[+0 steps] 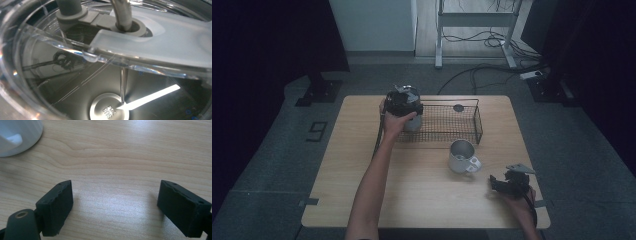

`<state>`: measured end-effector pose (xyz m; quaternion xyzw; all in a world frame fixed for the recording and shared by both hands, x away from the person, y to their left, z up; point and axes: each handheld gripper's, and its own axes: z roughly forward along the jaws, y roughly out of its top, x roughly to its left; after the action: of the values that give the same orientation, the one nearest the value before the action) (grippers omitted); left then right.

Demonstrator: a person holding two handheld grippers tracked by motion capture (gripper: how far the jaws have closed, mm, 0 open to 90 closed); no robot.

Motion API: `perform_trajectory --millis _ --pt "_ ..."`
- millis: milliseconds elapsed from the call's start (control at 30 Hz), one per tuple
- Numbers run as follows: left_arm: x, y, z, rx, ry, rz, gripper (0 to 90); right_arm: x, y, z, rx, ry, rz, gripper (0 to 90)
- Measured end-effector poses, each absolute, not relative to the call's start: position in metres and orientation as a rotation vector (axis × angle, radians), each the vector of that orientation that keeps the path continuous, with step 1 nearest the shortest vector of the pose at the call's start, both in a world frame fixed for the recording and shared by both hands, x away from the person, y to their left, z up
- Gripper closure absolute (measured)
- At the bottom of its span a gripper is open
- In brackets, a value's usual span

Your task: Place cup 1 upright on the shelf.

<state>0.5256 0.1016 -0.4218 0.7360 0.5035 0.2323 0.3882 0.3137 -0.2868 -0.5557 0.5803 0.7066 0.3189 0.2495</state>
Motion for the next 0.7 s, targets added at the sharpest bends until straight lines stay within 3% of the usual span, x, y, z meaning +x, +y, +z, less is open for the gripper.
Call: perform_trajectory --millis 700 --pt "0.53 0.103 -0.447 1.918 1.324 0.575 4.1 0.314 -0.287 -0.556 1.58 1.924 0.868 12.9"
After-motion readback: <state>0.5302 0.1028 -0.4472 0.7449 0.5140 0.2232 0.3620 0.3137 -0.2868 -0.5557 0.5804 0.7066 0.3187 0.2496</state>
